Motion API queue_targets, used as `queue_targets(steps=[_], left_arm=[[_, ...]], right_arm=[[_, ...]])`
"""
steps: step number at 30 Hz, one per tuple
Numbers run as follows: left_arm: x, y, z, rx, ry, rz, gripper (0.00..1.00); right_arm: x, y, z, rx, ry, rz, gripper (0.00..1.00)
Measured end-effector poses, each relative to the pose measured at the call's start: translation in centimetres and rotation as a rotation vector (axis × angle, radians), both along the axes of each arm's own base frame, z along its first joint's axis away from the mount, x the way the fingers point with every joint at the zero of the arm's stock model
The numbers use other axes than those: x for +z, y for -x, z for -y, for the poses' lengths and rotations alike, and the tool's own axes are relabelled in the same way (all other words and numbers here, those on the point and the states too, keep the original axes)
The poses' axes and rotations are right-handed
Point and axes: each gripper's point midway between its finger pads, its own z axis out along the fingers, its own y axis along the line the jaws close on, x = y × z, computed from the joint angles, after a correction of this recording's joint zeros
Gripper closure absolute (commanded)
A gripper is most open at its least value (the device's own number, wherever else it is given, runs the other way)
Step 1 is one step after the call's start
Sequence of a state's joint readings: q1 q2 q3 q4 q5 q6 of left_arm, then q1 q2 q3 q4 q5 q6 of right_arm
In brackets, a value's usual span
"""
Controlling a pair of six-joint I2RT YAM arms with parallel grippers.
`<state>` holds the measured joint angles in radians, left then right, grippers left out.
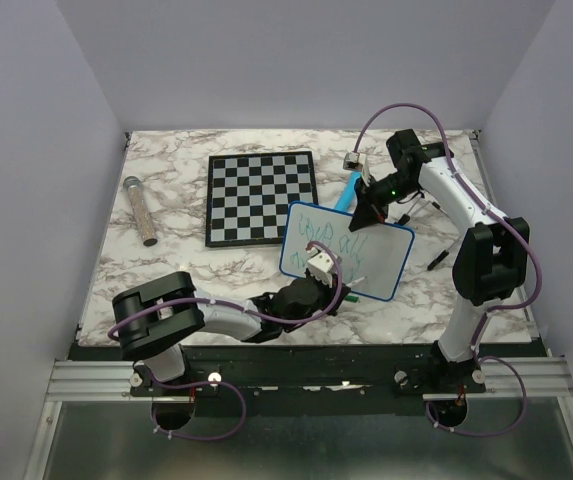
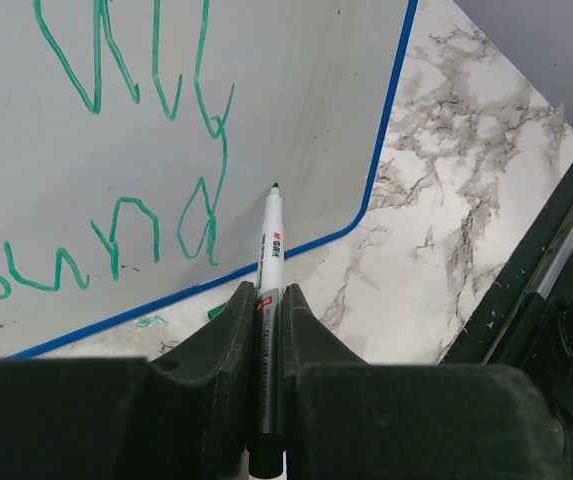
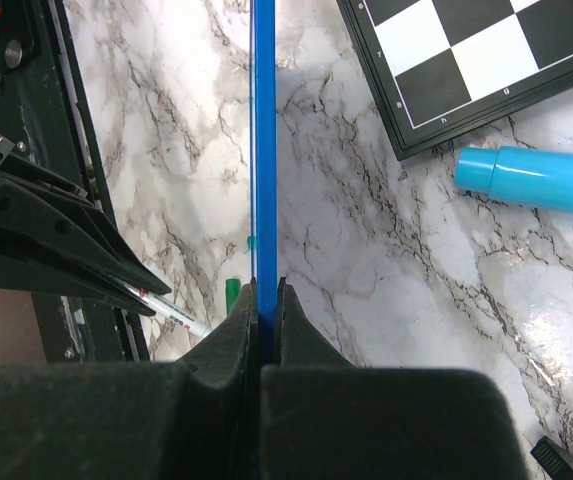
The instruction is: Write a sentence on the whiteboard
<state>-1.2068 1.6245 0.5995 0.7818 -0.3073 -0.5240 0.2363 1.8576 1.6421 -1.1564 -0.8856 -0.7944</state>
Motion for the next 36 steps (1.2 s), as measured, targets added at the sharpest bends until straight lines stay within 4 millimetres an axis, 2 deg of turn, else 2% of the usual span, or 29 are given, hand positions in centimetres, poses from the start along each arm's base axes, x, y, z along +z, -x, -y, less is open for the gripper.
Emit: queue_targets(steps=[18, 36], left_arm=[[-1.0, -0.1, -0.1, 0.010, -0.046, -0.015, 1.00], [-1.8, 0.3, 0.7, -0.004, -0.086, -0.063, 1.00]], right_arm=[[0.0, 0.0, -0.1, 0.002, -0.001, 0.002, 1.00], [0.0, 0.0, -0.2, 0.003, -0.001, 0.004, 0.99]])
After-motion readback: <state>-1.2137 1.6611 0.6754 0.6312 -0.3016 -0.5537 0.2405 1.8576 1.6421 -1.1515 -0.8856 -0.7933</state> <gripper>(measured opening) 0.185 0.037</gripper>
